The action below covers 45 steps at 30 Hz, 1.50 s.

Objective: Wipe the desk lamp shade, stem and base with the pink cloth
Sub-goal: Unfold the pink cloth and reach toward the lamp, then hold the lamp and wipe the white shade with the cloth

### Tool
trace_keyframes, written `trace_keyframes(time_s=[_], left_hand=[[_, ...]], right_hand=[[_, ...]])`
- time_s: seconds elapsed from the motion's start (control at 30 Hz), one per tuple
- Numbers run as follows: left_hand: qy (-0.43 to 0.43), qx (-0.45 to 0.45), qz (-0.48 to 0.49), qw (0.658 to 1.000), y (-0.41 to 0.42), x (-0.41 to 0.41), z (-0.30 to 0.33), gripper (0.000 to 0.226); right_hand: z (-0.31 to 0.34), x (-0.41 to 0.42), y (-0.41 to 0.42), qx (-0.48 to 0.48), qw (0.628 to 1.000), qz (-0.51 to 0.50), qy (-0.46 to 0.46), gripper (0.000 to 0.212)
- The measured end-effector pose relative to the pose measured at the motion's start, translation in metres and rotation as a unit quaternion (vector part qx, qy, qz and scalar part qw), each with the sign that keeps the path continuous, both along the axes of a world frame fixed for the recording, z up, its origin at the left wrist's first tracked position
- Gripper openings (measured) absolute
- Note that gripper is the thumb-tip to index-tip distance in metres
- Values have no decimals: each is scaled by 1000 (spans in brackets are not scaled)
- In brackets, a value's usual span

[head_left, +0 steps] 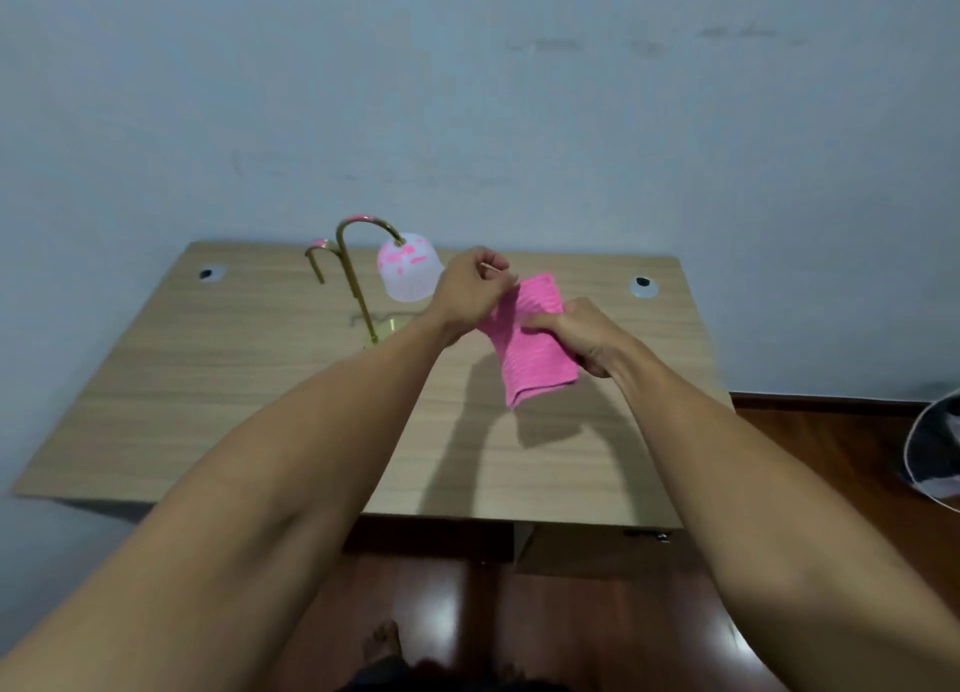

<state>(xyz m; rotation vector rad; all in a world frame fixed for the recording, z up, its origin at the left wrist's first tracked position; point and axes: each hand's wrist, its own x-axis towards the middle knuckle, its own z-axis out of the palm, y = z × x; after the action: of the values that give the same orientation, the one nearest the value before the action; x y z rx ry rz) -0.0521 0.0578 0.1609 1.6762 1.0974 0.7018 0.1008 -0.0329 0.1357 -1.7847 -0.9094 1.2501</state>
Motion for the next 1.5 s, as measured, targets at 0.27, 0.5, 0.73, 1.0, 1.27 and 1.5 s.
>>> trace_keyframes(time_s=[0.27,0.5,0.73,1.0,1.27,1.5], left_hand=[[35,45,99,993,51,-95,-13,24],[168,-42,60,983,96,-163,-25,17],[161,-88,13,983,135,-176,-52,75],[69,-66,35,995,164,-164,-58,41],[189,68,-41,979,186,-172,-78,41],[225,122,-61,965,190,-172,-82,41]], right_hand=[[-12,-25,39,79,985,-146,-56,15],[3,-75,77,115,949,-291,41,15],[5,-133,119,163,949,-263,-65,27],[-7,-187,157,149,957,-201,-147,61],[-20,-179,173,121,942,-313,17,60],[-47,-209,166,299,901,-234,-211,41]])
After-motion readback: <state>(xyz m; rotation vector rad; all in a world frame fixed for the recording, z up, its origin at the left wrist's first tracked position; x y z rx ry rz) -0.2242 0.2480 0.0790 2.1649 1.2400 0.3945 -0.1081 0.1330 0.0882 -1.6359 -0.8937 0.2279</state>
